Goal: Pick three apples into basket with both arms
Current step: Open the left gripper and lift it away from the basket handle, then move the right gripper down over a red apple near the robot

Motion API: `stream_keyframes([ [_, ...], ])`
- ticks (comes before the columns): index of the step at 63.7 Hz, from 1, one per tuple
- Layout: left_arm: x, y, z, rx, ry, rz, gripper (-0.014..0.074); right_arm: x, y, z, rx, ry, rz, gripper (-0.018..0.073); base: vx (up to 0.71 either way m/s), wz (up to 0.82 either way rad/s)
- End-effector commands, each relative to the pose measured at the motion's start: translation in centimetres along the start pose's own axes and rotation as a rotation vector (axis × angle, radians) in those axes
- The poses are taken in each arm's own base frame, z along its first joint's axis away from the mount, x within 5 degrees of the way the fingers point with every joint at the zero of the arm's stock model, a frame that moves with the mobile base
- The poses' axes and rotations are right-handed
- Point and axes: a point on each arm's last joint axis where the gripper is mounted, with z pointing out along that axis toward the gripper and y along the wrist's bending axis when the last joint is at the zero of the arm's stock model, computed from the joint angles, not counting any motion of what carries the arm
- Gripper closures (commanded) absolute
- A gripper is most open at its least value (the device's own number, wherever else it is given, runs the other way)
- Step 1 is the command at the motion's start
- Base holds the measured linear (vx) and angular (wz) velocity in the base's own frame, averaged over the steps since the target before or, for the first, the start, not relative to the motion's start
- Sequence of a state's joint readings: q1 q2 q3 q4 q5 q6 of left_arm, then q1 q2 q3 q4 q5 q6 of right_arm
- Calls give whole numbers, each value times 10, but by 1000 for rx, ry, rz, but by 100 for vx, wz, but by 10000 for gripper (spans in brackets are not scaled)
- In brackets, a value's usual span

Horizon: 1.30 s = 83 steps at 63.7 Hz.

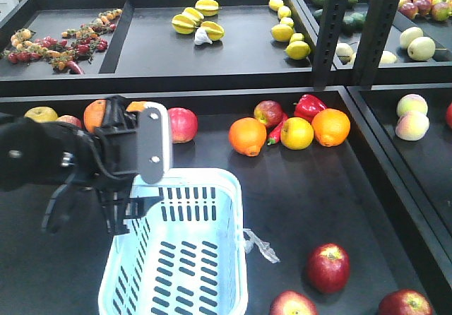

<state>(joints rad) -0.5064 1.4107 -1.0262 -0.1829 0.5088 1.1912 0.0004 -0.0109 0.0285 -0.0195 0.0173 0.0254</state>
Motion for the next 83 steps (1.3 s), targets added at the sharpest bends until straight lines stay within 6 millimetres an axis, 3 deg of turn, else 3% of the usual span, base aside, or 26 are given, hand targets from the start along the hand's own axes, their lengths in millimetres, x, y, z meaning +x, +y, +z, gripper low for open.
stream_keyframes([
  [1,-12,12,-40,-109,-83,-119,-28,-3,0,-1,-1,-71,-11,568,0,0],
  [14,-5,7,-85,-157,-39,-409,-20,-3,0,-1,-1,-71,-11,568,0,0],
  [35,25,11,-140,-533,42,-810,-11,-3,0,-1,-1,-69,-11,568,0,0],
  [44,39,-7,-153,-594,18,-895,-12,-3,0,-1,-1,-69,-11,568,0,0],
  [68,87,-83,-164,-601,53,-1004,-10,-3,0,-1,-1,-71,-11,568,0,0],
  [83,95,-100,-187,-660,-50,-1024,10,-5,0,-1,-2,-100,-11,568,0,0],
])
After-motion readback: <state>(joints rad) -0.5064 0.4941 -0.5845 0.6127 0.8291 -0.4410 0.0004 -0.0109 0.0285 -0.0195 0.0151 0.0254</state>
